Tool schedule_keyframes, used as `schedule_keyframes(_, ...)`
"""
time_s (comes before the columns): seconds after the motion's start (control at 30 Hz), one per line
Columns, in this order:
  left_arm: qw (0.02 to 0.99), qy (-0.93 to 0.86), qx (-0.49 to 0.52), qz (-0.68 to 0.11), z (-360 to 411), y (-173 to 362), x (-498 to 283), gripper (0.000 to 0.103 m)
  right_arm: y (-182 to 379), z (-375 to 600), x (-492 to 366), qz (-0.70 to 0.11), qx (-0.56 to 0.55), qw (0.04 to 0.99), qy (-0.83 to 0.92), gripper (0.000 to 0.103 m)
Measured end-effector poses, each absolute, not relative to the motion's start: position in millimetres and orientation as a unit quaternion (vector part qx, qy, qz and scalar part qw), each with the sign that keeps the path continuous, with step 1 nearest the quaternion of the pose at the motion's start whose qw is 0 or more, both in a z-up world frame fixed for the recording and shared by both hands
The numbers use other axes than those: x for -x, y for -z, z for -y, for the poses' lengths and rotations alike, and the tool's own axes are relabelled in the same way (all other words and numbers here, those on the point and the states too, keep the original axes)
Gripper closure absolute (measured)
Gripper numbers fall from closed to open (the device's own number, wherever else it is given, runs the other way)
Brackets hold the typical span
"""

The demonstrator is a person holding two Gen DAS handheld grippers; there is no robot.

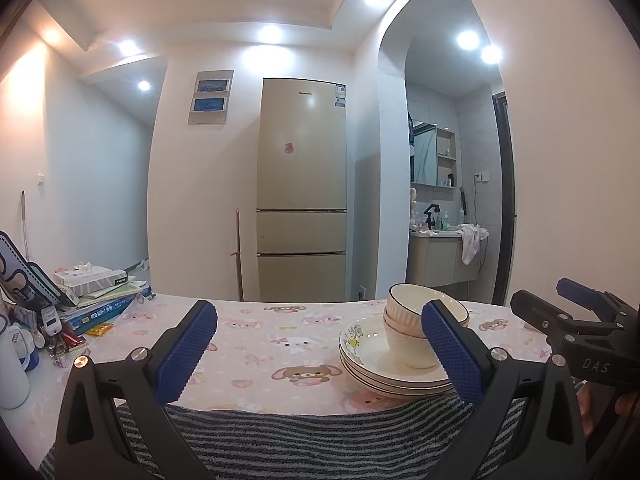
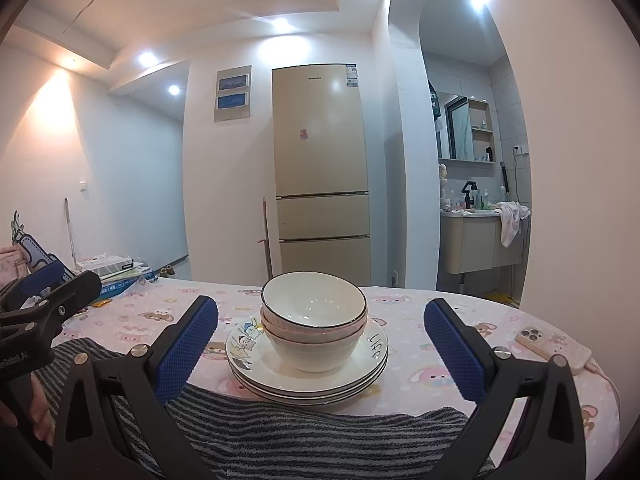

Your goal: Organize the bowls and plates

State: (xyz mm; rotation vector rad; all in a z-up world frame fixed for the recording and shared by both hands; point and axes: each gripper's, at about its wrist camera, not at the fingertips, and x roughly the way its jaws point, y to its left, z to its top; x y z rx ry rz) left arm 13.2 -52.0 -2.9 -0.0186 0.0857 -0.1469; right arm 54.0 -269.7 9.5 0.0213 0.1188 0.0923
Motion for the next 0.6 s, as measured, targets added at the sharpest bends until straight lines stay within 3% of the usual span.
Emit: schedule_keyframes(0.6,0.996,0.073,0.009,-0.042,52.1,3.3,-12.5,0.0,-8.0,271.8,-53.0,-0.057,-0.015,0.997,-0.043,0.0)
